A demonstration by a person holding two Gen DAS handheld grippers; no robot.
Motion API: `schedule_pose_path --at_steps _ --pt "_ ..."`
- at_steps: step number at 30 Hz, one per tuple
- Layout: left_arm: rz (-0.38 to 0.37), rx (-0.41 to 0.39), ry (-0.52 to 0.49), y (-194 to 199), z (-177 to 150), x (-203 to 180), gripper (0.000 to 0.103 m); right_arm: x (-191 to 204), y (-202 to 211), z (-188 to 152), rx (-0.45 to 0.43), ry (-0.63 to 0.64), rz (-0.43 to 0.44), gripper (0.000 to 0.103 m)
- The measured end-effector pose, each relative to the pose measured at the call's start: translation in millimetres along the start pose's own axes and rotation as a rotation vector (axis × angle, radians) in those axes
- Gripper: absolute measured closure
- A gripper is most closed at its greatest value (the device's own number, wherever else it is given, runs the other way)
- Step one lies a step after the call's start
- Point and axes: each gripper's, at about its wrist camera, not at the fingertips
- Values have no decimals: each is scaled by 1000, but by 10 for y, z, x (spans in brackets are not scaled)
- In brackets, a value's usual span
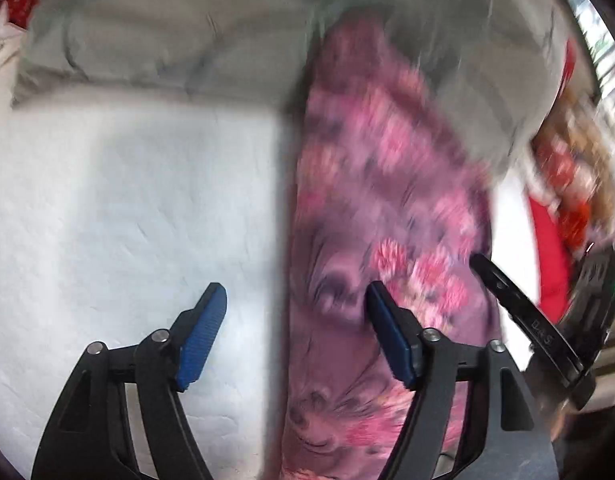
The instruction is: Fold small clothes
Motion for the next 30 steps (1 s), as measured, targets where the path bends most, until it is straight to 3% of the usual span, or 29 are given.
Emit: schedule_pose_path --at_steps 3,6,7,9,11,17,19,20,21,24,26,30 --pt "73 -26 -52 206 -129 -147 30 212 129 -66 -6 59 -109 73" --pt "54 -71 -49 415 -358 -189 30 338 403 -217 -54 104 -67 73" --pt "64 -80 -46 408 -461 -190 30 347 490 -330 -71 119 -61 65" --pt "110 -30 -44 179 -533 -243 29 272 442 -523 -46 120 -71 54" --pt "128 34 -55 -19 -609 -196 26 113 205 -645 74 111 -152 54" --pt "92 16 -42 185 -838 -226 27 -55 642 -952 -28 38 -74 52" --pt "107 71 -31 11 -857 -193 27 -99 517 -1057 39 37 -140 52" --pt "114 67 -37 -9 -873 -197 27 -129 416 -1062 84 34 -168 51" --pt "123 52 -51 21 -895 -227 27 -157 376 -1118 72 38 -166 51" --pt "83 64 -77 170 -905 -279 27 -86 465 -1076 60 50 -189 51" --pt "43 32 -62 307 -819 -245 27 -67 565 -982 12 48 -175 49" --pt "0 1 -13 391 -502 -125 27 -259 626 -603 -28 -67 -68 46"
Point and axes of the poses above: each gripper's, at about its wrist camera, not at the fingertips, and y roughly against the way its jaws point, x to its left, z to its top, and after that the axes turned 15 degrees about x, right-handed
